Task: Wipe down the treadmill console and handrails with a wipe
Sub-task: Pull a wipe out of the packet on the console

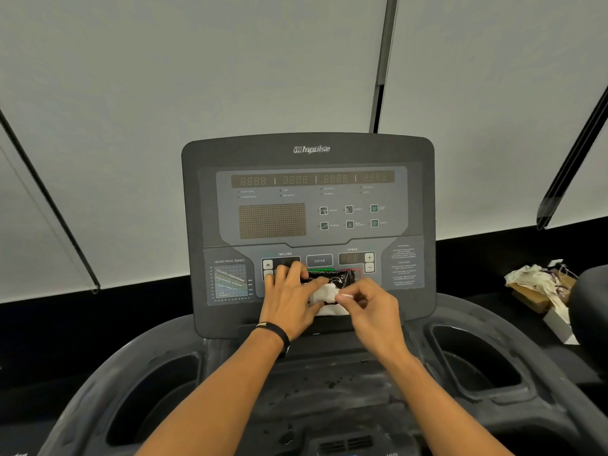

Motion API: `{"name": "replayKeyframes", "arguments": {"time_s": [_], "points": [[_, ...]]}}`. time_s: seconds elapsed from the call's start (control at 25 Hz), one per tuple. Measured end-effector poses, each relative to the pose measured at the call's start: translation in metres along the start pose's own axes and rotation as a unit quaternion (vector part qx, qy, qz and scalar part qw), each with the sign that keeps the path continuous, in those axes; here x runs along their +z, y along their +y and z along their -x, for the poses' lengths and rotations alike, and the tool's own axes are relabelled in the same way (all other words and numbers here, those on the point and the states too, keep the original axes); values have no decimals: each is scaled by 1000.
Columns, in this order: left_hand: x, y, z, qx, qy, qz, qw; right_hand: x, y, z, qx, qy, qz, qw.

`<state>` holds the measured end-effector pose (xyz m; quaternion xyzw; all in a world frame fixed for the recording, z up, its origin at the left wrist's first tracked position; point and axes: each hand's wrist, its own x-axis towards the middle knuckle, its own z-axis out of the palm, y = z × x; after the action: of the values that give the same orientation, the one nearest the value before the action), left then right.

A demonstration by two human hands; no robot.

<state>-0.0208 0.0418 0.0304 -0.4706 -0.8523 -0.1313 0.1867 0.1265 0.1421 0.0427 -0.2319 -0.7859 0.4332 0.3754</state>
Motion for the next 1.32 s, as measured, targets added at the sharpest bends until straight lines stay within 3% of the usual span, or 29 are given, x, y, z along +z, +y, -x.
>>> {"name": "replayKeyframes", "arguments": {"time_s": [0.2,0.4,0.56,0.72,0.96,1.12,1.32], "points": [[3,11,-2,-14,18,19,1000,8,-14,6,-33,-61,43,997],[11,18,0,-39,44,1,998,12,-30,17,88,-30,-122,988],[11,17,0,-39,39,-6,998,-23,-36,24,143,17,-303,942],[9,18,1,-54,32,-7,998,-53,-38,21,160,0,-410,898],[-1,13,9,-14,-53,58,997,-75,-38,9,185,-3,-461,868],[-10,4,25,15,-27,117,993,-79,-32,8,222,9,-470,854],[-1,9,16,-7,28,22,999,-82,-30,6,236,1,-467,852]]}}
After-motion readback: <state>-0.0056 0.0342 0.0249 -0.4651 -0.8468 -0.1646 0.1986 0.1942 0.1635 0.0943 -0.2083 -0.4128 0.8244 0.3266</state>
